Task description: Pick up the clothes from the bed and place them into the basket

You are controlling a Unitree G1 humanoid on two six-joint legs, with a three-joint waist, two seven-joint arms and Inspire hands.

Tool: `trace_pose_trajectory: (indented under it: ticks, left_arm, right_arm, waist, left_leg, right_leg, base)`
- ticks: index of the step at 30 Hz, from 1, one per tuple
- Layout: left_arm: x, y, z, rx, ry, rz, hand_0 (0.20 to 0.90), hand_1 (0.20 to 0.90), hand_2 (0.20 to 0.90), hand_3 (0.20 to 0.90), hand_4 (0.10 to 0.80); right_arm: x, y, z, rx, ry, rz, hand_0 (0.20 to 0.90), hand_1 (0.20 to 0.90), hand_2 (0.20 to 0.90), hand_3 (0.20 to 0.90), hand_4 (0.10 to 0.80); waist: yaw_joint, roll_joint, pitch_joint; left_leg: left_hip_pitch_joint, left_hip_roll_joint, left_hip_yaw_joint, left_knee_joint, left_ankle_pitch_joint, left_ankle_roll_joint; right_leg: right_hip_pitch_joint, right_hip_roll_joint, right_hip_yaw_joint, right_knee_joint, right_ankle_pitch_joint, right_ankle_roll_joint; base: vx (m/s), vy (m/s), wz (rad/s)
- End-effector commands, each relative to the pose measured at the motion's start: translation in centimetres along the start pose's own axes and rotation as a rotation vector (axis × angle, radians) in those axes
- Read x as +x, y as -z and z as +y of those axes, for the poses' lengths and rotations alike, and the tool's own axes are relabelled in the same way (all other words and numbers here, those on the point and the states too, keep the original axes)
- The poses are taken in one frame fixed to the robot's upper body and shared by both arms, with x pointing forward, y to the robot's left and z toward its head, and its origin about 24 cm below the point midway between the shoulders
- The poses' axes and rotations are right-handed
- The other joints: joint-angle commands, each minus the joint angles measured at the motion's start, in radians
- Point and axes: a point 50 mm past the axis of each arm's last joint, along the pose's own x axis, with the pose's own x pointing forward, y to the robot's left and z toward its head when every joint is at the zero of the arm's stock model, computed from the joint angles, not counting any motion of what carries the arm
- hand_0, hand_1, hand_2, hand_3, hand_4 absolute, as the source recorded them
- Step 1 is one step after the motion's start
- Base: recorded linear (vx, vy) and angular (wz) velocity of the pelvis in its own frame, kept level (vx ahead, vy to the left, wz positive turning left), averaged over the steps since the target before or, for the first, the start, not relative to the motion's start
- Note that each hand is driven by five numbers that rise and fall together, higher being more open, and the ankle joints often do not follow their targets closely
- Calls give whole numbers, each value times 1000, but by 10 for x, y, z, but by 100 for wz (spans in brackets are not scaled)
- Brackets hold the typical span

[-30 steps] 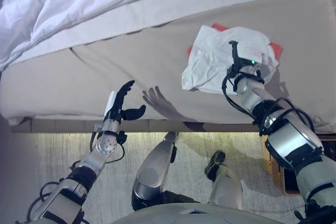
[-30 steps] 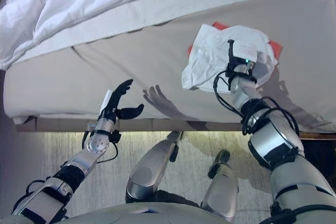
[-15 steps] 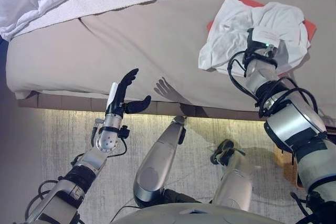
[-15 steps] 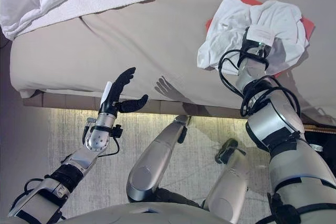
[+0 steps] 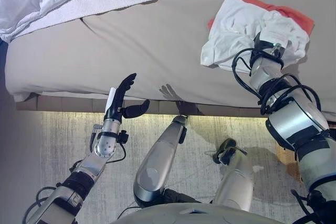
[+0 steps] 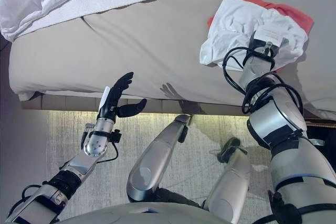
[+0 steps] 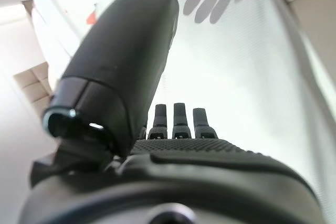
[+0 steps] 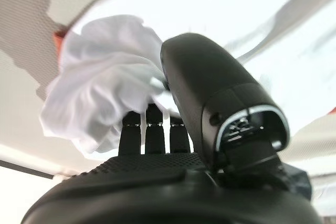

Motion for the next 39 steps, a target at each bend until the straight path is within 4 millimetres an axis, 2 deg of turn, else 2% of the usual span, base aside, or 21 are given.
trace_pose_trajectory:
  ticks: [1,4,10,18,24,26,29,32,39]
  left_arm:
    - [12,-27,17,-54,-102,-154,900,900,900,900,800]
    - [14,-25,21,-37,-106,-138,900,900,900,900,800]
    - [14,-13,21,-4,-103,-55,900,900,900,900,800]
    - [-1,13,21,52,-83,86,900,900,900,900,800]
    - [-12,29,19,70,-63,156,900,900,900,900,800]
    - [-13,30,18,74,-58,160,900,900,900,900,800]
    - [-19,39,16,98,-44,197,900,900,900,900,800]
    - [-17,40,16,105,-42,205,900,900,900,900,800]
    - [-11,41,14,116,-39,209,900,900,900,900,800]
  right_arm:
    - [11,2,-50,21,236,-33,300,300,300,200,100]
    - [9,-2,-53,69,265,-83,300,300,300,200,100]
    - [4,-7,-54,192,287,-170,300,300,300,200,100]
    - [-7,-12,-84,512,376,-284,300,300,300,200,100]
    - [-12,-3,-105,622,423,-298,300,300,300,200,100]
    - [-12,-2,-106,623,431,-297,300,300,300,200,100]
    - [-13,16,-115,629,481,-270,300,300,300,200,100]
    - [-12,26,-116,634,497,-245,300,300,300,200,100]
    - [-10,66,-113,623,531,-120,300,300,300,200,100]
  waist:
    - [-25,6,-7]
    - [-44,-17,-8]
    - [-85,-68,-92]
    - [-142,-117,-203]
    - [-185,-137,-283]
    - [-187,-138,-287]
    - [-219,-150,-339]
    - [-233,-153,-355]
    - [-292,-160,-384]
  left_leg:
    - [85,28,8,131,-178,107]
    - [176,44,20,67,-162,98]
    - [304,85,60,-69,-130,76]
    - [446,120,100,-212,-102,50]
    - [517,137,133,-278,-98,38]
    - [525,139,135,-287,-96,37]
    - [576,156,156,-355,-78,24]
    - [591,162,164,-379,-70,18]
    - [626,174,198,-429,-60,1]
  right_leg:
    - [62,38,-30,-84,169,-31]
    - [143,51,-23,-166,190,-20]
    - [268,78,-15,-343,240,-4]
    - [398,115,12,-502,283,17]
    - [450,137,34,-570,298,27]
    - [455,138,36,-577,301,27]
    - [488,152,53,-632,321,36]
    - [495,158,61,-649,329,39]
    - [505,183,97,-706,355,46]
  base:
    - [-48,7,-12]
    - [13,-2,-20]
    - [83,2,-19]
    - [94,-7,-16]
    - [65,-2,-11]
    - [26,-5,-18]
    - [38,-16,-22]
    - [7,-14,-21]
    - [-21,-12,-18]
